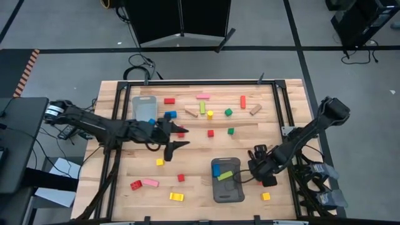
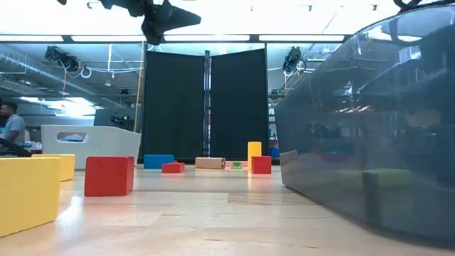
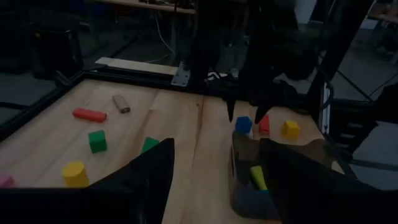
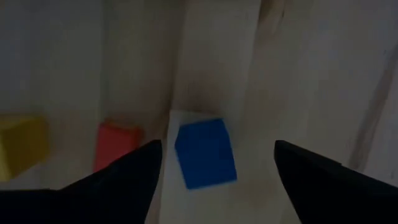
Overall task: Sort blocks by size
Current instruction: Put the blue cube block into the gray bin
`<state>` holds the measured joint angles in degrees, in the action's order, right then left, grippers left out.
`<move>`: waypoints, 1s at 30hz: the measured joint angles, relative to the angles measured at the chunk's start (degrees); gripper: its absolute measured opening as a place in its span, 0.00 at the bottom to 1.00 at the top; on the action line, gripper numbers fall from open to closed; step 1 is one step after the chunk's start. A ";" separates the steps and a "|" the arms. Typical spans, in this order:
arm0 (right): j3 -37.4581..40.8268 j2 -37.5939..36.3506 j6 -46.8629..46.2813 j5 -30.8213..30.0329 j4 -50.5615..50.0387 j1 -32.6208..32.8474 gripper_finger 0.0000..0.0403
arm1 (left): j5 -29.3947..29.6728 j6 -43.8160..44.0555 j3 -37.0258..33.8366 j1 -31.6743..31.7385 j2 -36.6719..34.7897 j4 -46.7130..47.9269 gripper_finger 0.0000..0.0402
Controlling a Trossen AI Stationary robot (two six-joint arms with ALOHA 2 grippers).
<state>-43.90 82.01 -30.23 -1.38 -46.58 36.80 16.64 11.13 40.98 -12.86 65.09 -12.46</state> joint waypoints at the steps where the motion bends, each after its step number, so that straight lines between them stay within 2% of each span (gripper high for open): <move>1: 0.00 1.03 0.07 -0.08 0.48 0.00 0.79 | 0.00 -0.07 -0.12 0.00 -0.42 0.39 0.60; 9: -0.26 7.92 0.29 1.42 1.60 0.00 0.65 | 0.00 -1.28 -0.14 0.00 -3.34 3.82 0.60; 12: -0.31 8.14 0.41 1.86 1.77 0.00 0.55 | 0.00 -1.46 -0.14 0.00 -4.77 5.87 0.60; 16: -0.01 6.68 0.46 1.76 1.34 0.04 0.36 | -0.02 -0.45 -0.14 -0.02 -7.12 8.19 0.60; 19: -0.29 4.44 0.67 0.19 -1.15 -0.63 0.35 | 0.21 -0.21 -0.14 -0.10 -9.26 9.48 0.60; 25: -5.76 -2.34 3.85 -7.23 -6.60 -4.23 0.35 | 2.48 -0.32 -0.16 -1.15 -15.12 10.17 0.60; 27: -7.92 -4.52 7.19 -11.45 -4.52 -6.87 0.35 | 3.06 -0.48 -0.16 -1.20 -16.98 11.63 0.60; 30: -10.11 -5.62 15.59 -16.56 3.83 -12.78 0.35 | 2.92 -1.77 -0.16 -1.34 -19.18 12.72 0.60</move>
<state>-54.01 76.39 -14.64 -17.94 -42.75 24.01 19.56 9.36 40.82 -14.20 45.91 0.27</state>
